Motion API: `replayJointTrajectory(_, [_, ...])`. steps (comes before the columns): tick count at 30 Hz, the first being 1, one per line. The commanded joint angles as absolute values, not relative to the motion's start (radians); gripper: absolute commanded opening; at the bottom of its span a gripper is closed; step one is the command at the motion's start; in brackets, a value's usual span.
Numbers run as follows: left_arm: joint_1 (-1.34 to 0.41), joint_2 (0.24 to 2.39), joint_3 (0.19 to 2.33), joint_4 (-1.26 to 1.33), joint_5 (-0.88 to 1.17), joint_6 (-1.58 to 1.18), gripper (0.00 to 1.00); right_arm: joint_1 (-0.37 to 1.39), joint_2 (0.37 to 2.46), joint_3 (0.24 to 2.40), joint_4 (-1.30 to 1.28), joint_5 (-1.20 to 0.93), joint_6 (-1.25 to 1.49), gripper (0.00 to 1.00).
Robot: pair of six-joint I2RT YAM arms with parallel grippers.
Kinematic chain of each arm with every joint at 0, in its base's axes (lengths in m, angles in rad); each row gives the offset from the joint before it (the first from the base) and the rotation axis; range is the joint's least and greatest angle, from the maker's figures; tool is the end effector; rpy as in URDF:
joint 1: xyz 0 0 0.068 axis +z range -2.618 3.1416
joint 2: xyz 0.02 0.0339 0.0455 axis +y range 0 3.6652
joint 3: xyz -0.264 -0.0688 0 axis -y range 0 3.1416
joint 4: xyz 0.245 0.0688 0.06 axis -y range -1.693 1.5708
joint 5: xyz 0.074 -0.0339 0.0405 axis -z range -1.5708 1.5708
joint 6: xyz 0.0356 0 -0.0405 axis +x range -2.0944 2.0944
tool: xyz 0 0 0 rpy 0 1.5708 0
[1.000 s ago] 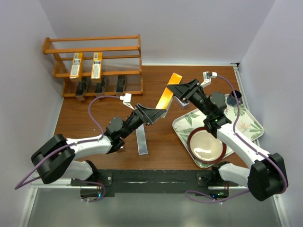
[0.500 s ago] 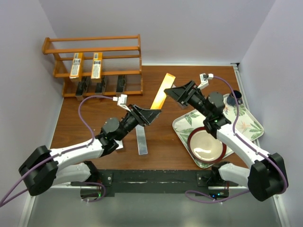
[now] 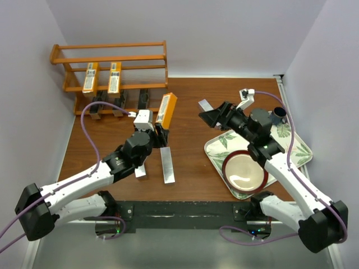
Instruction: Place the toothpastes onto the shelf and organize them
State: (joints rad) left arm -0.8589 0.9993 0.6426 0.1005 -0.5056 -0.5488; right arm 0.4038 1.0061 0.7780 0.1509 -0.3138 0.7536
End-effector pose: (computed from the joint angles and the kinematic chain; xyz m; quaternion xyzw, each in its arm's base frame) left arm 0.1629 -0.1625 0.2796 -0.0326 0.7809 -0.2319 0.5791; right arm 0.2150 0.1038 0.3312 0.0216 0.7323 0.4630 0.4990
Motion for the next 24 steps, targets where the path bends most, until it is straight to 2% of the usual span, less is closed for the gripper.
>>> replayJointTrajectory(1, [-0.862, 1.05, 0.823, -0.073, -0.759, -0.348, 0.27, 0.403, 0.937, 0.836, -0.033, -0.186, 0.537, 0.98])
replayJointTrajectory(5, [-0.856, 1.14, 0.94, -0.112, -0.903, -0.214, 0.27, 0.403, 0.887, 0.83, -0.089, -0.127, 0.48, 0.99])
replayJointTrajectory(11, [-0.697, 1.282, 1.101, -0.158, -0.758, -0.175, 0.27, 0.403, 0.825, 0.833, -0.158, -0.077, 0.422, 0.99])
replayJointTrajectory(24, [-0.565, 1.603, 1.436, -0.264, -0.749, -0.038, 0.27, 0.411, 0.776, 0.83, -0.207, -0.029, 0.385, 0.99])
